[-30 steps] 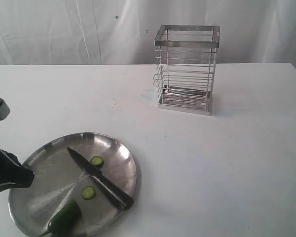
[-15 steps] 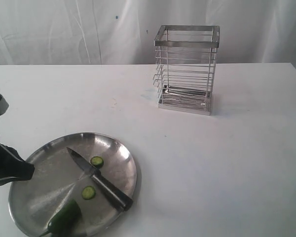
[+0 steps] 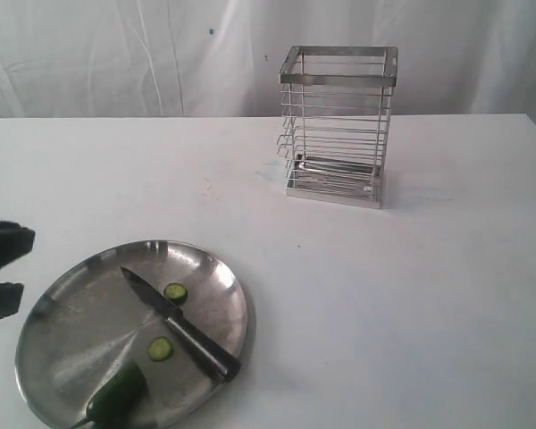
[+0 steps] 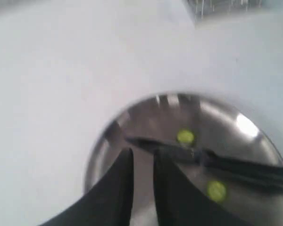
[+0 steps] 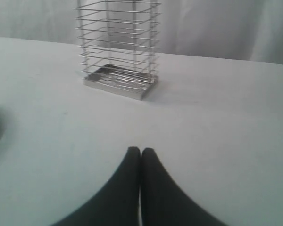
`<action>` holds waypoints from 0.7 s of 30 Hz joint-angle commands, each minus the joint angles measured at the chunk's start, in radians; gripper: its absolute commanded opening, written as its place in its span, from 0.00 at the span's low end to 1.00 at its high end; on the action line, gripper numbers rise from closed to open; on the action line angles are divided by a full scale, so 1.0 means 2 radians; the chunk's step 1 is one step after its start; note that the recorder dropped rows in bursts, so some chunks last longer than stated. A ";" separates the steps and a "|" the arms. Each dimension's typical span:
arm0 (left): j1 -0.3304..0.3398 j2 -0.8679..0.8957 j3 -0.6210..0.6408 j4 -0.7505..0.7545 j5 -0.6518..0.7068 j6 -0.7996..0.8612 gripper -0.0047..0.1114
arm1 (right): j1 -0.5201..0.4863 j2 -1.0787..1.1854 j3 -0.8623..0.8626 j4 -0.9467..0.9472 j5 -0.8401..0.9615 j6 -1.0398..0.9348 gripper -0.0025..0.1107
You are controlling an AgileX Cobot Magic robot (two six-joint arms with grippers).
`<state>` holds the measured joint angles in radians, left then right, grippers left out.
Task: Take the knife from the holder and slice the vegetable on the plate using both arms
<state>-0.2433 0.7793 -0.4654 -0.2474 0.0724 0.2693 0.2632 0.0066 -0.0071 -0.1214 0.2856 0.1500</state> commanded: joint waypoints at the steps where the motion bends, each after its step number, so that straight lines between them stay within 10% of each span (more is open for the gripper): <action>1: -0.029 -0.133 0.100 0.040 -0.168 -0.011 0.23 | -0.075 -0.003 0.004 -0.003 0.000 0.001 0.02; 10: -0.028 -0.382 0.233 0.040 -0.094 -0.061 0.23 | -0.089 -0.003 0.004 -0.003 0.000 0.001 0.02; 21: -0.028 -0.390 0.233 0.089 -0.026 -0.112 0.23 | -0.089 -0.003 0.004 -0.003 0.002 0.001 0.02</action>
<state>-0.2930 0.0053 -0.0025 -0.0756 0.0184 0.0572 0.0909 0.0066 -0.0071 -0.1214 0.2895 0.1500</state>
